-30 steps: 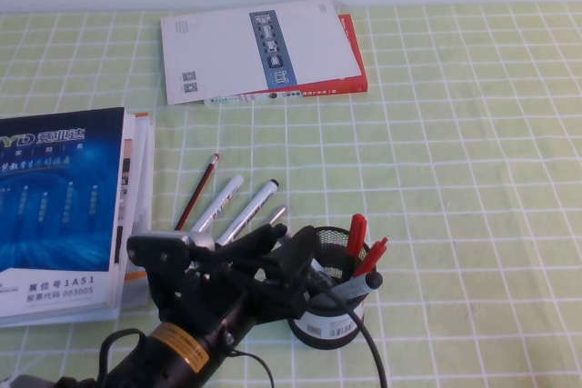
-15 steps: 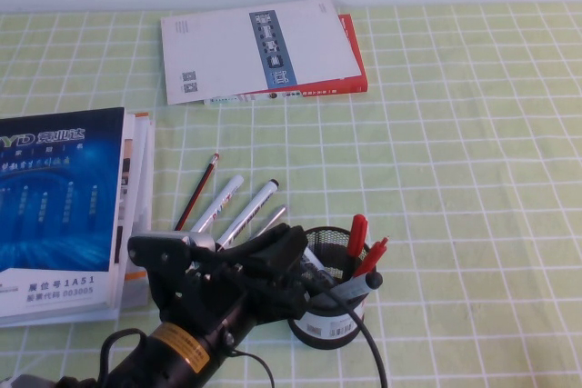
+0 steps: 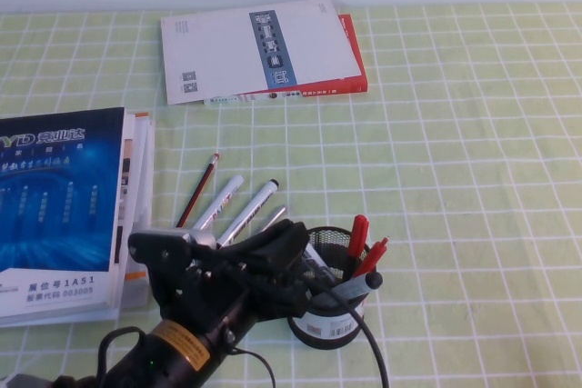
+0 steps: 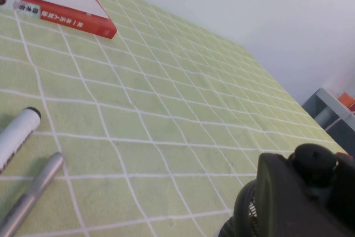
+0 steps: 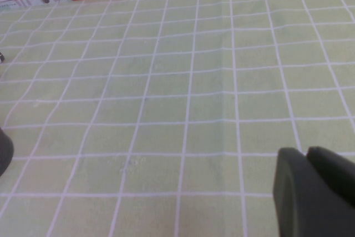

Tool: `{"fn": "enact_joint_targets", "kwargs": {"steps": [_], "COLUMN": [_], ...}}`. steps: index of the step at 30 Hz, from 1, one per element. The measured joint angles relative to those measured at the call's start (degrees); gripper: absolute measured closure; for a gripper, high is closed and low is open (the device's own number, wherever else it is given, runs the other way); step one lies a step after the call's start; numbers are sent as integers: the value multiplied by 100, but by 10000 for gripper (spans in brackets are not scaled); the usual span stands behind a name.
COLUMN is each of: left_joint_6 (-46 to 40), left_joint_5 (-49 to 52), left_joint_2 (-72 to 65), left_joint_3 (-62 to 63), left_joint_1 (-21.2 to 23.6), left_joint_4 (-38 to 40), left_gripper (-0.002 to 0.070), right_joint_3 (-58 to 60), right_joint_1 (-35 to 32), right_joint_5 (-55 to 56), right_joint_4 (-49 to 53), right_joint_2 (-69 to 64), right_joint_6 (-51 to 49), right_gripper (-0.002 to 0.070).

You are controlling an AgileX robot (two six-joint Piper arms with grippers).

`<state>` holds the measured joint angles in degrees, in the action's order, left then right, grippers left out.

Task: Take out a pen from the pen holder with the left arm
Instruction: Pick up the pen from the pen holder

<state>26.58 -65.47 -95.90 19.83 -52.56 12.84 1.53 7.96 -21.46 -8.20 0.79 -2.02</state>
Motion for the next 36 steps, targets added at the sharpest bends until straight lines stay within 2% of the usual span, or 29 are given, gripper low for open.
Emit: {"fn": "enact_joint_targets", "kwargs": {"steps": [8,36], "left_joint_6": [-385,-1176], "left_joint_5": [11,1464], "left_joint_2": [450,2344], "left_joint_3": [0,-11], "left_joint_1": [0,0], "left_joint_4": [0,0], "left_gripper": [556,556], "right_joint_3": [0,0], "right_joint_1": [0,0], "right_joint_5": [0,0], "right_joint_4": [0,0], "right_joint_2": [0,0], "right_joint_6": [0,0], "right_gripper": [690,690]}}
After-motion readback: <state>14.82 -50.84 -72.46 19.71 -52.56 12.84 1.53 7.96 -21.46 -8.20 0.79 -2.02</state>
